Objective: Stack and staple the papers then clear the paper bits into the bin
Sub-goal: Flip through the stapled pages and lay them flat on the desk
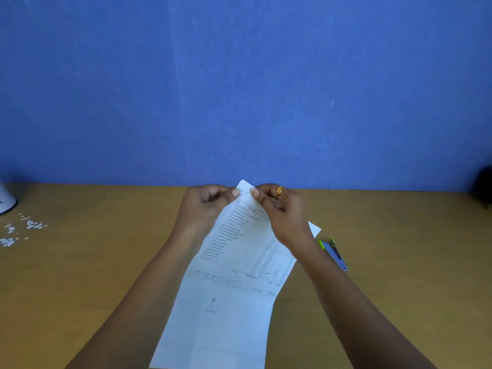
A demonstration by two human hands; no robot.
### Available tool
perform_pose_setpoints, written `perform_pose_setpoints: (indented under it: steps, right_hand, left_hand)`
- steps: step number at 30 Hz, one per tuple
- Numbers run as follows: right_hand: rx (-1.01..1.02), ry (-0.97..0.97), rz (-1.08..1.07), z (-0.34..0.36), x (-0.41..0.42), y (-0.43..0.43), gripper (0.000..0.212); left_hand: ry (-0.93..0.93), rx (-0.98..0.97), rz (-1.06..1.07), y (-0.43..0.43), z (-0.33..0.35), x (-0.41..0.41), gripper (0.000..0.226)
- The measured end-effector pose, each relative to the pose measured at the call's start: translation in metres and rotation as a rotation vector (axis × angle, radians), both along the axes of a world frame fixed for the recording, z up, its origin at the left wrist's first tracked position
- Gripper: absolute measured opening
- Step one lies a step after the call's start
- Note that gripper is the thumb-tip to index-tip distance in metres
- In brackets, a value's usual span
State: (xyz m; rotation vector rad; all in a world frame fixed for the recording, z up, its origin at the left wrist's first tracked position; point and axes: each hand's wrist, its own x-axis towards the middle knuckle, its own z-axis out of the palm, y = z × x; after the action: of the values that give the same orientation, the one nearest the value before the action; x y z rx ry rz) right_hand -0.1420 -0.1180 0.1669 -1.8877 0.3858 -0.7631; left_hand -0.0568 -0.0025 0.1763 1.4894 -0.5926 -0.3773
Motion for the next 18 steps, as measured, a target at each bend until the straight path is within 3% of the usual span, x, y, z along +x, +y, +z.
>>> perform_pose_setpoints:
  steps: [18]
  right_hand:
    - [0.04,0.005,-0.033,0.006,-0.01,0.005,0.011]
  left_hand:
    - [-0.141,0.074,0.045,-0.003,0.009,-0.012,0.014]
